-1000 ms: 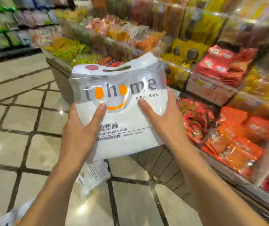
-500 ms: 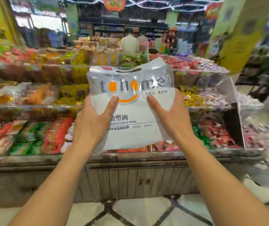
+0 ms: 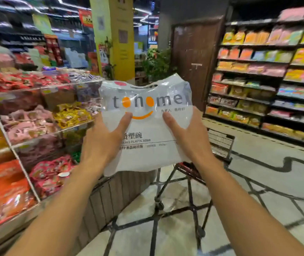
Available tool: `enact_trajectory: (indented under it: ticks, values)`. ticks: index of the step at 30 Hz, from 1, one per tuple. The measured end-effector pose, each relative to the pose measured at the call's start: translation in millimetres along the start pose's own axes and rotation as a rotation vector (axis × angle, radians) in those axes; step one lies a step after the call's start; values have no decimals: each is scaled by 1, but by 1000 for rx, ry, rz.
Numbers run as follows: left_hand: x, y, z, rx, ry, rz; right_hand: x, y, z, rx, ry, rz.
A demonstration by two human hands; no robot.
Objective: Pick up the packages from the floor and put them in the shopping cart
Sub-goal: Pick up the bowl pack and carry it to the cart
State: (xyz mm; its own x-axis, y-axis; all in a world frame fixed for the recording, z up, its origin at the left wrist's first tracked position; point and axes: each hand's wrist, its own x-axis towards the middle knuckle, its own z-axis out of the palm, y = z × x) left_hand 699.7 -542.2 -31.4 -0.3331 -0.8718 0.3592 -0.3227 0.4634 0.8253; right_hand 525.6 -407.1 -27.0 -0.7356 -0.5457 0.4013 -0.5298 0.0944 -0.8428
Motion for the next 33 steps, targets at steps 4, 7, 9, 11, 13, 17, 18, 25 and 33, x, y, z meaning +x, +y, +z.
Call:
enact_trajectory:
  ticks: [4, 7, 9, 11, 13, 17, 18, 25, 33]
  values:
    - [-13, 58, 96, -20, -87, 36, 21, 49, -96, -61, 84, 71]
    - [-26, 97, 165, -56, -155, 61, 33, 85, -164, -75, 148, 108]
    - [-32, 119, 208, -68, -200, 96, 40, 109, -202, -100, 190, 137]
    - [-36, 135, 249, -76, -250, 129, 47, 133, -234, -129, 224, 167]
    - [-37, 150, 287, -82, -301, 151, 55, 155, -261, -147, 262, 198]
    - [-32, 173, 361, -71, -371, 179, 78, 201, -302, -182, 337, 247]
    - [-29, 176, 379, -69, -375, 186, 86, 212, -309, -184, 349, 262]
    - [20, 189, 511, -86, -466, 195, 166, 300, -341, -215, 419, 327]
    - [101, 210, 647, -86, -567, 142, 287, 384, -363, -275, 451, 431]
